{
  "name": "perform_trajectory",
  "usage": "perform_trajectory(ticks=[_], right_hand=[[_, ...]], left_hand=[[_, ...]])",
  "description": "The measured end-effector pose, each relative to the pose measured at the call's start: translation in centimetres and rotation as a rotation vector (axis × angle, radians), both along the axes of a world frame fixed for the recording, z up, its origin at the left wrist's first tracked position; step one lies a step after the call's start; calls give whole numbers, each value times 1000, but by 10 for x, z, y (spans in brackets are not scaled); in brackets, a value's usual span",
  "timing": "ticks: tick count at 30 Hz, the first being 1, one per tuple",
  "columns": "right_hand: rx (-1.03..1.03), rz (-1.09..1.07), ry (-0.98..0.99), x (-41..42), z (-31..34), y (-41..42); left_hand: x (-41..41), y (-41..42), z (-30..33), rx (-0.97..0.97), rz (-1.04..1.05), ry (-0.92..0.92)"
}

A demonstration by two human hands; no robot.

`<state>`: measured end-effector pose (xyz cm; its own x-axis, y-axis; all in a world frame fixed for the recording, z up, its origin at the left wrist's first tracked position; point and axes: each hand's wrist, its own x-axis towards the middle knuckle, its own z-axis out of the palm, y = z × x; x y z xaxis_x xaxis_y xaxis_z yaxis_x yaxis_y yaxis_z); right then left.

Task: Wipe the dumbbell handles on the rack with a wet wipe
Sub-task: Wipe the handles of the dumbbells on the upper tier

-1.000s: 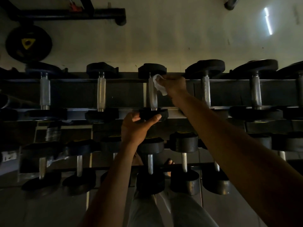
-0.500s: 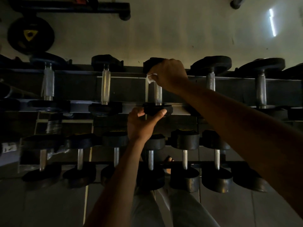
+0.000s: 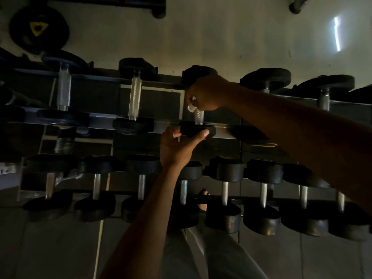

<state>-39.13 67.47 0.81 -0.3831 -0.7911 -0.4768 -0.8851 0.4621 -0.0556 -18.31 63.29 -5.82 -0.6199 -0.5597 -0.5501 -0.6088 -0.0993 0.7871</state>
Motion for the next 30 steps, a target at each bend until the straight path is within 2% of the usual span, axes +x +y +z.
perform_trajectory(ticks=[8,12,15,20,25,27,30], right_hand=[[212,72,-170,11,-11,-4],[236,-10,-251,14,-22,-2],[144,-120,-295,16,-24,7],[-157,-288,-404,20,-14,40],[-497,-670,-471,35,-13,90],[-554,-782,-497,42,-8,116],[-599,-833,-505,51,3,159]], left_hand=[[3,-3,-5,-1,-16,28],[4,-3,-9,5,-3,26],[3,-4,-9,-29,-26,9],[0,-7,3,-167,-93,-34],[7,8,30,-389,-170,-1],[6,20,34,-428,-209,19],[0,49,45,-391,-246,17]])
